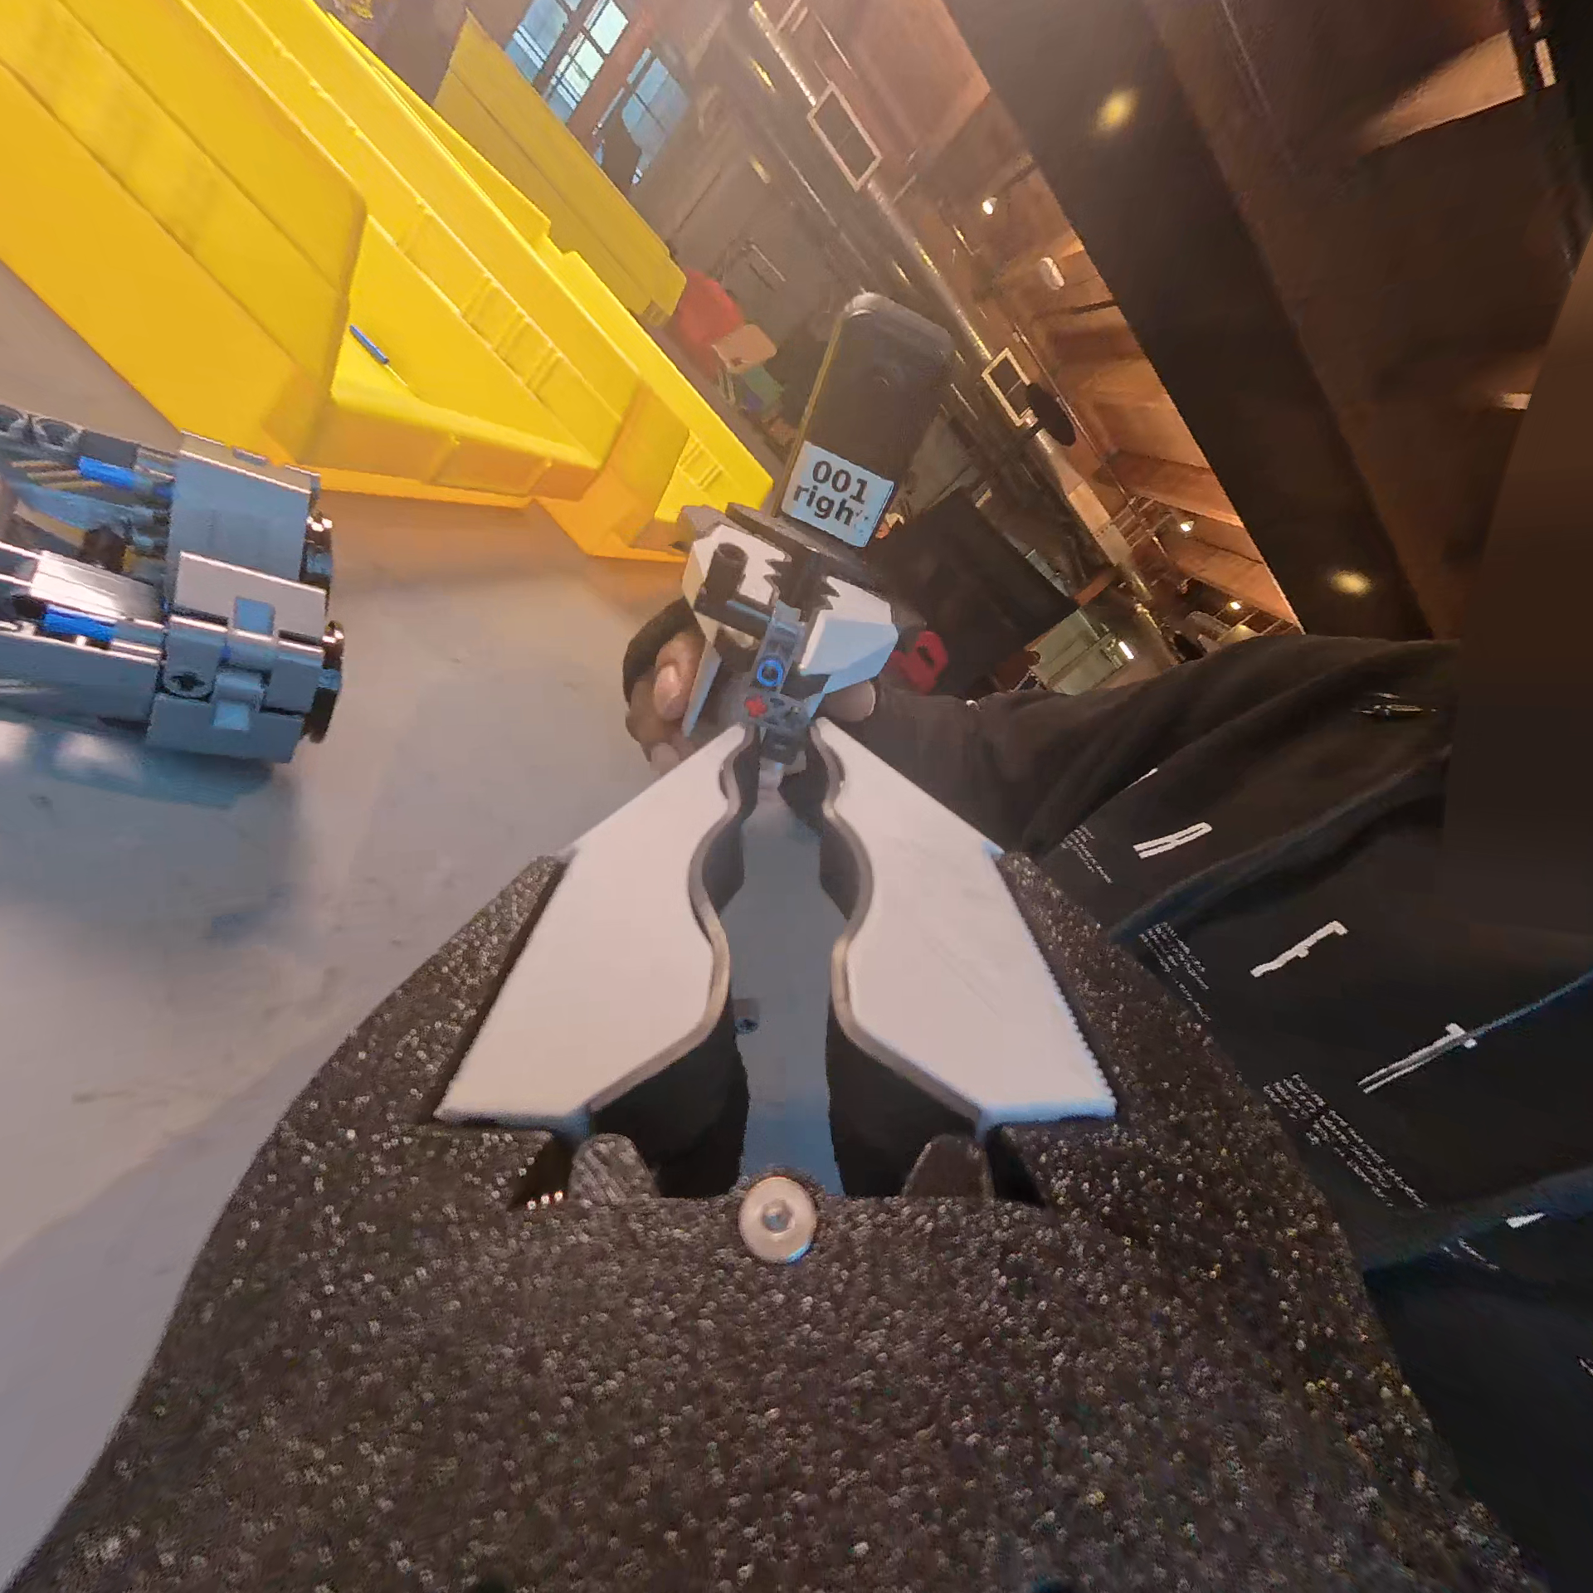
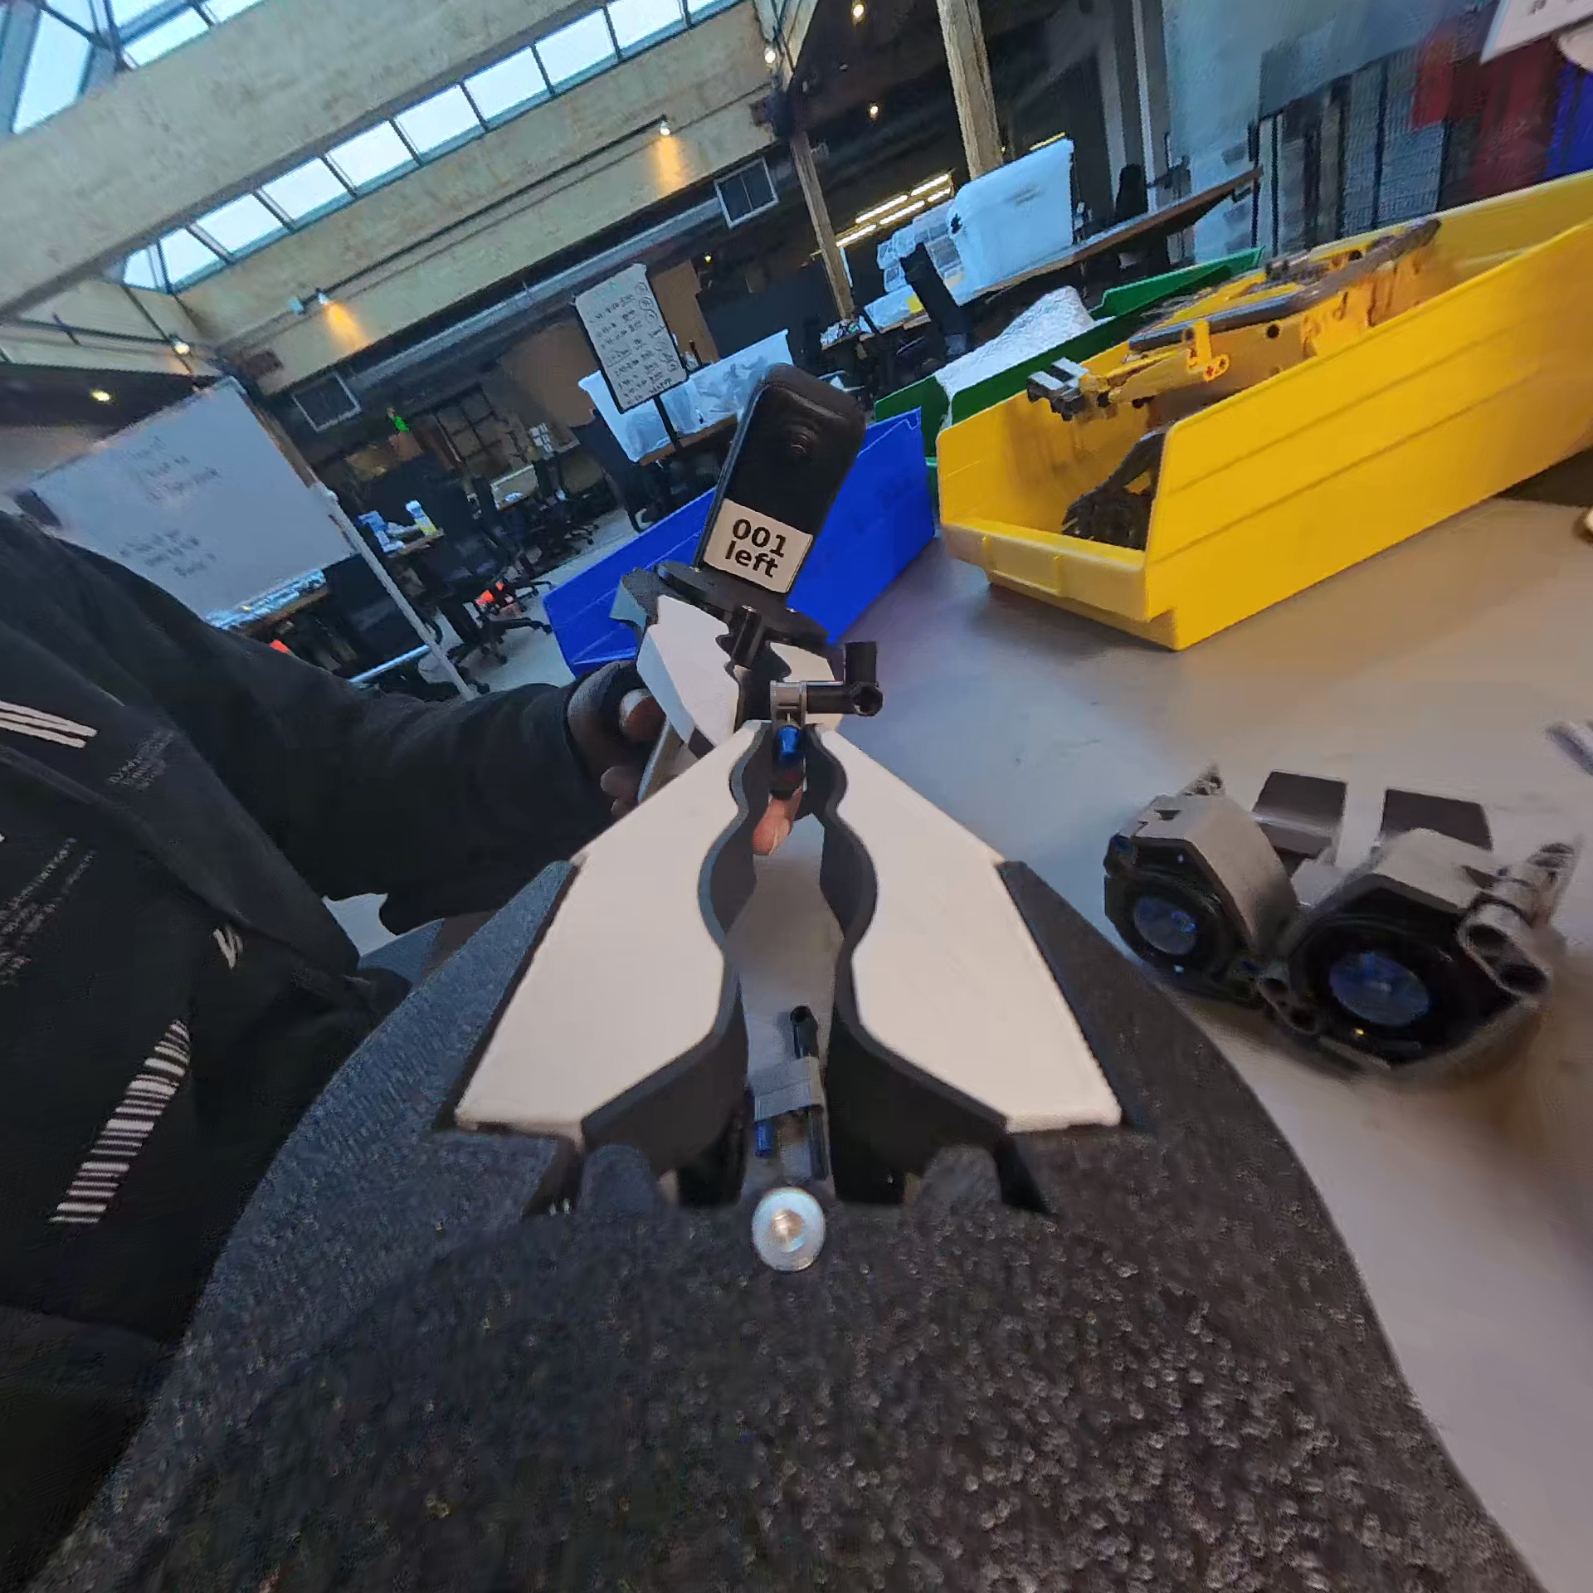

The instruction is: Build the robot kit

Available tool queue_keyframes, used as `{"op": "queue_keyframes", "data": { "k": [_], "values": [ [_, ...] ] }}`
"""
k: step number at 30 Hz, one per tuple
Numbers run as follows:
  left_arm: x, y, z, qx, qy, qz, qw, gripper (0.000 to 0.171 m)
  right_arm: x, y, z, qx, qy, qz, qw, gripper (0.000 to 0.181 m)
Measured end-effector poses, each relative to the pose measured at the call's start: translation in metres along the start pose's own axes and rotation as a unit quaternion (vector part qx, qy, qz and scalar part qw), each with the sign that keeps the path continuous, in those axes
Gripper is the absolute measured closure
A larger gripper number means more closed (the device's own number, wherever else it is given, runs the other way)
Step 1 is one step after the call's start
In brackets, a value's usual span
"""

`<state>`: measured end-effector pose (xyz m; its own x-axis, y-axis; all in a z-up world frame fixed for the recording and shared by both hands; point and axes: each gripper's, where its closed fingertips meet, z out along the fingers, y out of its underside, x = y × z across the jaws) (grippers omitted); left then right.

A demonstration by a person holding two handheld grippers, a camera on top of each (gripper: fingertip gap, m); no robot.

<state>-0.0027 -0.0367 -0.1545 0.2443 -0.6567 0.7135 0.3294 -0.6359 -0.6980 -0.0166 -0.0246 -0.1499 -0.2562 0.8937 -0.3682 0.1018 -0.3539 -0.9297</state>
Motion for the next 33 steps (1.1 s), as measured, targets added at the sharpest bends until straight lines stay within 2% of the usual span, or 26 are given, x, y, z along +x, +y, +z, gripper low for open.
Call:
{"op": "queue_keyframes", "data": {
  "k": [2,5,8,11,17,18,19,23,27,33],
  "values": [
    [0.002,0.001,0.0,-0.002,0.007,-0.005,1.0,0.163,-0.002,0.0,0.0,-0.004,0.005,-0.033,0.999,0.175],
    [0.004,0.001,-0.001,0.0,0.03,-0.033,0.999,0.164,-0.009,-0.001,-0.003,-0.019,0.007,-0.126,0.992,0.174],
    [0.01,0.003,0.001,-0.004,0.055,-0.056,0.997,0.164,-0.016,-0.002,-0.007,-0.038,0.019,-0.239,0.97,0.174],
    [0.017,0.005,0.003,-0.008,0.077,-0.073,0.994,0.164,-0.026,-0.003,-0.013,-0.049,0.01,-0.308,0.95,0.173],
    [0.023,0.01,0.008,-0.014,0.097,-0.098,0.99,0.163,-0.035,0.001,-0.02,-0.083,-0.003,-0.377,0.922,0.173],
    [0.024,0.006,0.006,-0.003,0.104,-0.108,0.989,0.164,-0.037,0.006,-0.021,-0.099,-0.017,-0.376,0.921,0.155],
    [0.022,0.004,0.004,0.002,0.105,-0.114,0.988,0.164,-0.038,0.008,-0.022,-0.107,-0.02,-0.371,0.922,0.15],
    [0.018,0.003,0.002,0.005,0.099,-0.118,0.988,0.164,-0.037,0.008,-0.019,-0.113,-0.006,-0.388,0.915,0.149],
    [0.019,0.004,0.003,0.005,0.106,-0.126,0.986,0.164,-0.03,0.003,-0.016,-0.102,0.045,-0.451,0.886,0.154],
    [0.02,0.003,0.002,0.007,0.115,-0.141,0.983,0.163,-0.027,0.002,-0.011,-0.101,0.081,-0.516,0.847,0.155]
  ]
}}
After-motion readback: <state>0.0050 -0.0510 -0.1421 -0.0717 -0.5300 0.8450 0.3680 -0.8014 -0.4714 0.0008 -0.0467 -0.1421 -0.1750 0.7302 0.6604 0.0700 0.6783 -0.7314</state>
